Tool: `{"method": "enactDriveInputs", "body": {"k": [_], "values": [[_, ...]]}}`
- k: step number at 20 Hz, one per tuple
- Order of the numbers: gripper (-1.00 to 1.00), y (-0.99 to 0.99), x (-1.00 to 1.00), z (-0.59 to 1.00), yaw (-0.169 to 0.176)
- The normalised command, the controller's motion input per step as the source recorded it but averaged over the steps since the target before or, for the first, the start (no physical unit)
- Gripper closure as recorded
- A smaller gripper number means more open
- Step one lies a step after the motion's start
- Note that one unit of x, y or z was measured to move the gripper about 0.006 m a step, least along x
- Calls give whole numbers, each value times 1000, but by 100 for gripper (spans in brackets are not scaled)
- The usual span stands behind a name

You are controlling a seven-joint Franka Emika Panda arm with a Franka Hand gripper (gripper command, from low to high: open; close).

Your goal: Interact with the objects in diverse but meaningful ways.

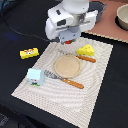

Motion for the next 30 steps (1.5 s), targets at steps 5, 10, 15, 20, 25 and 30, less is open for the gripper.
{"method": "enactDriveInputs", "body": {"k": [5, 10, 15, 20, 25, 30], "values": [[100, 442, -695, -235, 15], [100, 467, -683, -274, 14], [100, 398, -736, -327, 45], [-100, 266, -658, -59, 61], [-100, 114, -400, 691, 43], [-100, 96, -357, 1000, 49]]}}
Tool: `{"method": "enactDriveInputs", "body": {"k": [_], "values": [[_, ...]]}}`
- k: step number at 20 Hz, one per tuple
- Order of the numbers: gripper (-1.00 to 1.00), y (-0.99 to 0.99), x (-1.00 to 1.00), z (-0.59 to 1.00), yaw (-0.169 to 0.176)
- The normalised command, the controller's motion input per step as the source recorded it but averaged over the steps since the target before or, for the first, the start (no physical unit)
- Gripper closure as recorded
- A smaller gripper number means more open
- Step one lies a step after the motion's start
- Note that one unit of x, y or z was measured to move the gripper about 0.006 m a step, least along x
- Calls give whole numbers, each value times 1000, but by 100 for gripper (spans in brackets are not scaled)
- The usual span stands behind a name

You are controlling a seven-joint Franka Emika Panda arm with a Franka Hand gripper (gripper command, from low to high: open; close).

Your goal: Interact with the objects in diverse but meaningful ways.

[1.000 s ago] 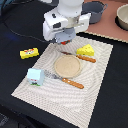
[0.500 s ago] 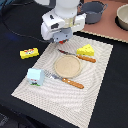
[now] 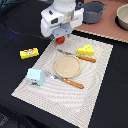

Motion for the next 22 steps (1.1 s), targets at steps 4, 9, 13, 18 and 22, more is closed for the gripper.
{"method": "enactDriveInputs", "body": {"k": [4, 9, 13, 18, 22], "values": [[-100, -234, -548, 756, 33], [-100, -471, -687, 438, 0], [-100, -560, -688, 106, 0], [-100, -573, -734, -41, 4], [-100, -409, -656, -319, 91]]}}
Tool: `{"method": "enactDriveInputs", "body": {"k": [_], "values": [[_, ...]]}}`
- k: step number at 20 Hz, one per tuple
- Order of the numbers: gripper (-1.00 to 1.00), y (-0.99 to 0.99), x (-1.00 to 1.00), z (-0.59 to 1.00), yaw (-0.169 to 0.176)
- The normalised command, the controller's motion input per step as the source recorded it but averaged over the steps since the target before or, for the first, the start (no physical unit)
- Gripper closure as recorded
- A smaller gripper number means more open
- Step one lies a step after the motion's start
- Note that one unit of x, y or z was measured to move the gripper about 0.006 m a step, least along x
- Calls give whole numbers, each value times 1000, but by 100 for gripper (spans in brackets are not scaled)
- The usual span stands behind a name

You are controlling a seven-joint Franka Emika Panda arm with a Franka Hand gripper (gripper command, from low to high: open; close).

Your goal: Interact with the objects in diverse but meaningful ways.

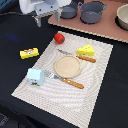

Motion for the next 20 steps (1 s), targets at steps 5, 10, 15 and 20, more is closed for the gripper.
{"method": "enactDriveInputs", "body": {"k": [5, 10, 15, 20], "values": [[-100, -287, -471, -339, 183], [-100, -219, -426, -346, 221], [-100, -291, -498, -287, 189], [-100, -424, -542, -265, 143]]}}
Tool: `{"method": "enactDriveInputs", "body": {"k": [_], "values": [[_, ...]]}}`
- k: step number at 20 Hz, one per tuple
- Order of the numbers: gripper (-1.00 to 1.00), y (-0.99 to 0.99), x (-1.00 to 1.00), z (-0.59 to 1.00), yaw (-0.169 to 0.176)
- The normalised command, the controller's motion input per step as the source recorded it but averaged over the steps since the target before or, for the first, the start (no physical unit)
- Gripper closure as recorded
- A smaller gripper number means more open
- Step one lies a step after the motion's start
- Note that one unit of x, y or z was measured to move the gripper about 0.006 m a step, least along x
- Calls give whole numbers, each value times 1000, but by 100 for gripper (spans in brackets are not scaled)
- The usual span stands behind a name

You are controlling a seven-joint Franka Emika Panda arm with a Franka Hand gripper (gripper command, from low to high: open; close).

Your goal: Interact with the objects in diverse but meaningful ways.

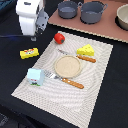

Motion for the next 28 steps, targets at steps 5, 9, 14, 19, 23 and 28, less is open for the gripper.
{"method": "enactDriveInputs", "body": {"k": [5, 9, 14, 19, 23, 28], "values": [[-100, -444, -451, -228, 119], [-100, -314, -370, -318, 105], [-100, -94, -395, -505, 99], [-100, -15, -409, -563, 55], [-100, -19, -396, -579, 36], [100, -86, -436, -539, 37]]}}
